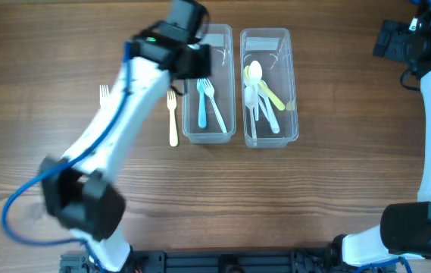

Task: Pack container
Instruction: 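Return the left gripper to the yellow fork and grasp it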

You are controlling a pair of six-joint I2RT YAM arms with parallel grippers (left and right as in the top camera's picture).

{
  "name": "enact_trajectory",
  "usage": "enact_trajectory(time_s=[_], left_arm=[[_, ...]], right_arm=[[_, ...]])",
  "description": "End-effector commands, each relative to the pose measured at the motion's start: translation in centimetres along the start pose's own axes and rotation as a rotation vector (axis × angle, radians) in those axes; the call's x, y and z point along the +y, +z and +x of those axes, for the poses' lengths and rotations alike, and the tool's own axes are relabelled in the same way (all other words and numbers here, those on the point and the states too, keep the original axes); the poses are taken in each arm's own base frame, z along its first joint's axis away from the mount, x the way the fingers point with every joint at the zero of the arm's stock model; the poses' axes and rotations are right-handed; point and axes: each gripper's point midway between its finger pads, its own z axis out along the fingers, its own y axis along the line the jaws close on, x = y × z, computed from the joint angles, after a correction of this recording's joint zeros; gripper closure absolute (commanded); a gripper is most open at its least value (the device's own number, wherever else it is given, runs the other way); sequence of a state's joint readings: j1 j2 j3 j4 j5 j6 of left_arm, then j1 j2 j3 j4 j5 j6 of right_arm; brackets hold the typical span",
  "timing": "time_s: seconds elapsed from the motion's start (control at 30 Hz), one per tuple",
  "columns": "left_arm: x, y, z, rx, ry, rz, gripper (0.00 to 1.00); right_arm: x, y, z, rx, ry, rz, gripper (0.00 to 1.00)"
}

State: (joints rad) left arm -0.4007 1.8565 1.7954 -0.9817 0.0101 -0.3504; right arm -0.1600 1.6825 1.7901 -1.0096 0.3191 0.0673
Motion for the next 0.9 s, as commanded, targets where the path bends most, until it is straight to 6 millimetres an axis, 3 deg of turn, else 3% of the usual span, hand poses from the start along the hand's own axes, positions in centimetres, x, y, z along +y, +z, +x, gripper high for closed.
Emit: enact_trajectory(time_s=[0.0, 0.13, 0.23, 0.53, 0.87], left_arm=[[5.3, -5.3, -1.7, -0.083, -0.143, -0.113, 0.87], [9.8, -5.1, 0.7, 0.029, -0.253, -0.204, 0.85], [11.2, -4.0, 2.4, 0.093, -0.277, -0.234, 0.82], [11.5, 1.7, 6.9, 0.198, -0.292, -0.186, 0.64], [12.3, 5.7, 10.7, 0.245, -0.265, -0.157, 0.58]], right_arm=[[-0.2, 0.0, -0.3, -0.007, 0.012, 0.016, 0.0], [-0.2, 0.0, -0.3, -0.007, 0.012, 0.016, 0.0], [-0.2, 0.0, -0.3, -0.007, 0.012, 0.016, 0.0], [-0.2, 0.0, -0.3, -0.007, 0.012, 0.015, 0.0], [-0.2, 0.0, -0.3, -0.007, 0.012, 0.015, 0.0]])
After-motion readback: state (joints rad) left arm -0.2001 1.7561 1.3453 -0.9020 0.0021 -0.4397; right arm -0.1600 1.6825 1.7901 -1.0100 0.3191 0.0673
